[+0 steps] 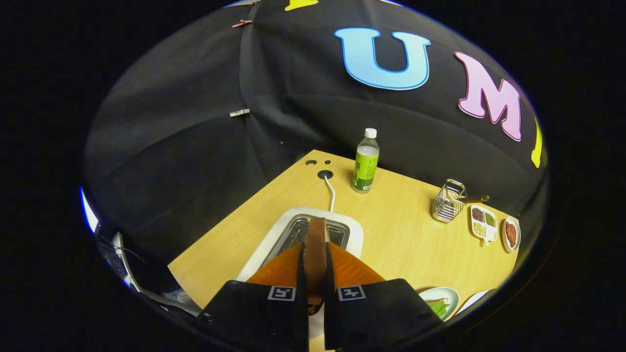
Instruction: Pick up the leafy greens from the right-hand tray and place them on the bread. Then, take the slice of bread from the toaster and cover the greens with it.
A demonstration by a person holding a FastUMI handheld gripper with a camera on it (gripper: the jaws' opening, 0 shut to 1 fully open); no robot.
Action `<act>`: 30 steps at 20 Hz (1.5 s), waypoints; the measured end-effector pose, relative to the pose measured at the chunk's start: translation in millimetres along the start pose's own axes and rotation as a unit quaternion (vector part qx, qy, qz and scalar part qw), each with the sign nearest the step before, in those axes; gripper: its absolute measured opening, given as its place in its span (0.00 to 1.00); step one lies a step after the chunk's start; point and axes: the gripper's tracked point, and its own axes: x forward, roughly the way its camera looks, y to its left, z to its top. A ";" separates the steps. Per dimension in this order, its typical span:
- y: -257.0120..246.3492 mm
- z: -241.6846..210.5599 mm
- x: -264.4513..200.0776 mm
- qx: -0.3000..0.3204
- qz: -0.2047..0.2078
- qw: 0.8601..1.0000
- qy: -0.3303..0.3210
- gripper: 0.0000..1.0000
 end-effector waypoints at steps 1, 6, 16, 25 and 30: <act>-0.2 8.3 -8.7 0.009 0.005 1.000 -0.007 0.17; -26.7 36.4 -53.9 0.008 0.002 0.999 -0.043 0.17; -109.4 -4.0 -114.7 0.060 0.001 0.997 -0.040 0.17; -164.3 -68.9 -115.8 0.115 0.011 0.993 0.002 0.17; -192.8 -113.7 -97.8 0.182 0.011 0.983 0.037 0.16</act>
